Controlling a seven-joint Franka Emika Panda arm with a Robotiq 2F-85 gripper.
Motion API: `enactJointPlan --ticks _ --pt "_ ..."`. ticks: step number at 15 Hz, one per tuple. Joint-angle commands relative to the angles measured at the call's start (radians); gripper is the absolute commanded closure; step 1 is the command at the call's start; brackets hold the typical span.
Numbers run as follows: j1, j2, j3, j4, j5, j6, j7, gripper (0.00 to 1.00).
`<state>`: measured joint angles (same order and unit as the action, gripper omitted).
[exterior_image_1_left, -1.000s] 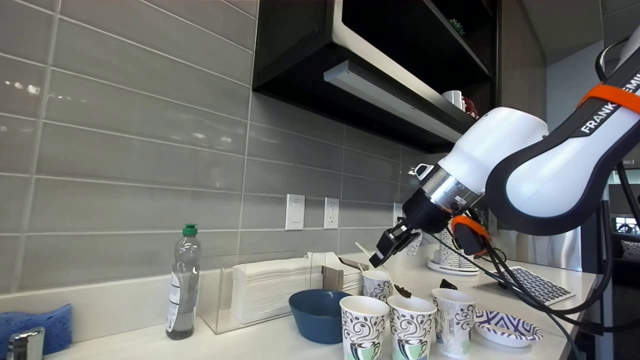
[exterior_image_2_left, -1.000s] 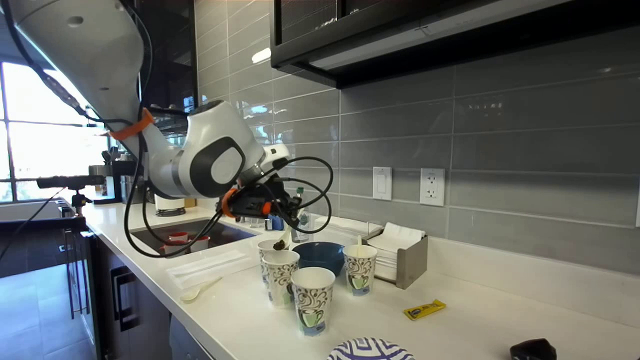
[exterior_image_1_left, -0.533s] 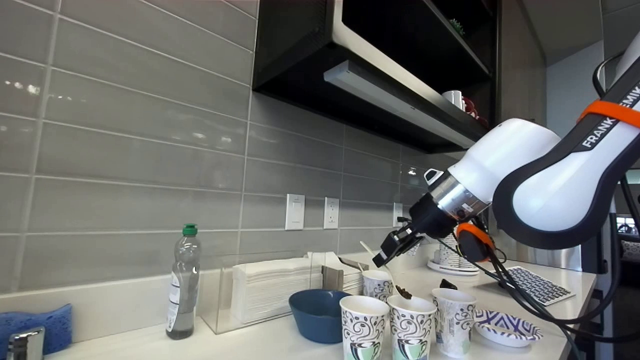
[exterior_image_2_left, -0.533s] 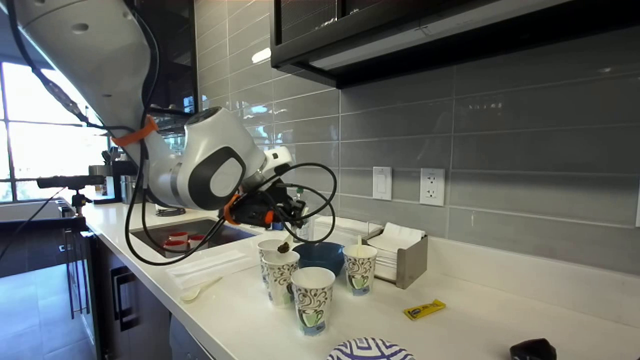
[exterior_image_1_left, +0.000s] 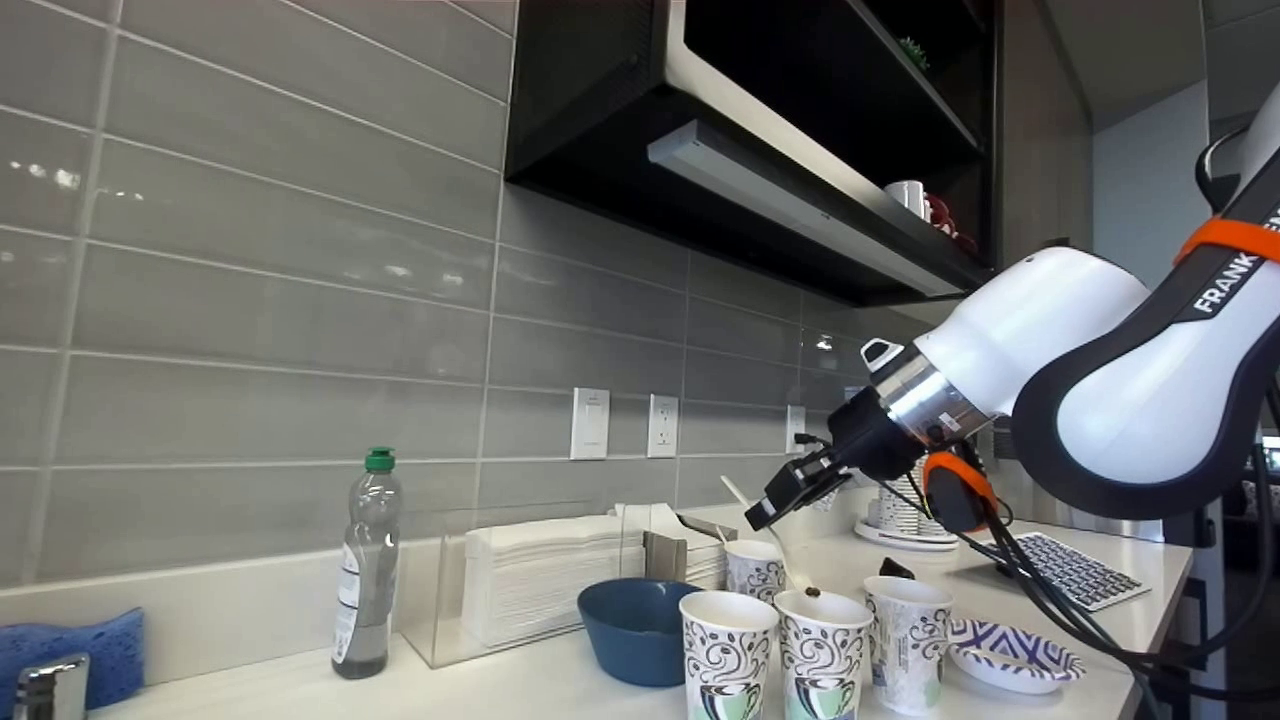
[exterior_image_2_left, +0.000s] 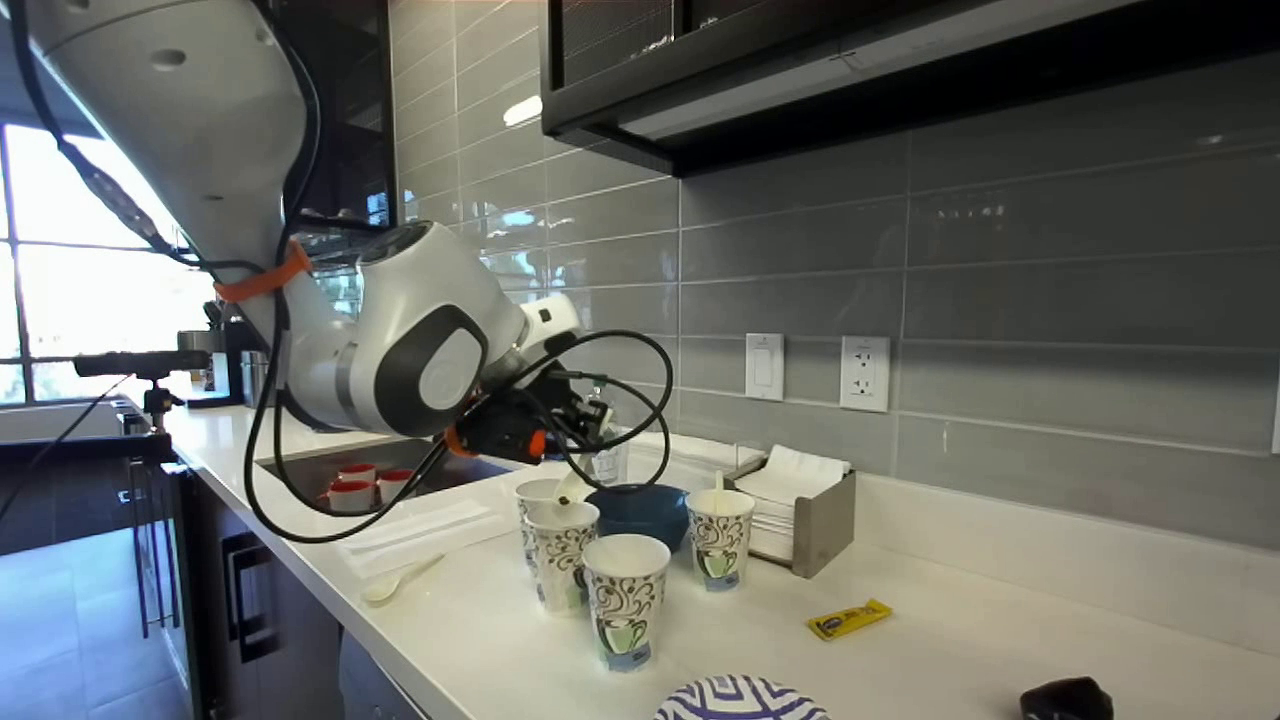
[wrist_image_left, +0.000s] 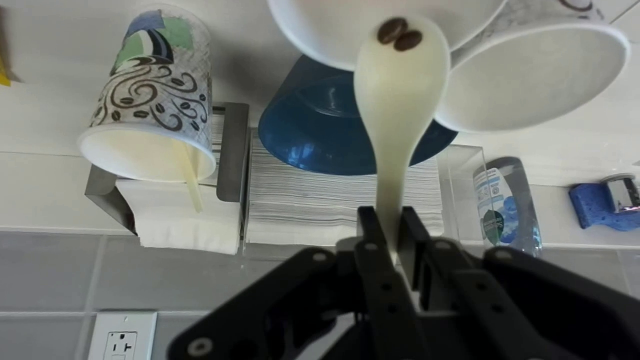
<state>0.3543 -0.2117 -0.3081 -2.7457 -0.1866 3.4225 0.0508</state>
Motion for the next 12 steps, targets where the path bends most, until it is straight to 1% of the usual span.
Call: enactJointPlan --ticks 1,2,4,5,6,7,9,10,11,12 --pt "0.052 -0.011 -0.082 0.0 -0.059 0.034 0.028 0.97" --pt "0.058 -0.014 -0.096 0.001 -0.067 0.041 0.027 0.97" --pt "0.095 -0.019 -0.144 0.001 -0.104 0.077 0.051 0.97" --pt "0.092 -0.017 -0.153 0.002 -0.107 0.071 0.05 0.97" --pt "0.122 -0.022 -0.19 0.002 -0.132 0.072 0.083 0.97" --pt "0.125 -0.022 -0.203 0.002 -0.14 0.067 0.087 0.97" --pt "0.16 -0.027 -0.25 0.002 -0.179 0.074 0.117 0.97" --pt "0.19 -0.034 -0.287 0.002 -0.211 0.085 0.149 0.97" --pt "0.185 -0.031 -0.294 0.002 -0.218 0.092 0.147 0.97" --pt "0.221 -0.042 -0.337 0.002 -0.258 0.106 0.187 0.97"
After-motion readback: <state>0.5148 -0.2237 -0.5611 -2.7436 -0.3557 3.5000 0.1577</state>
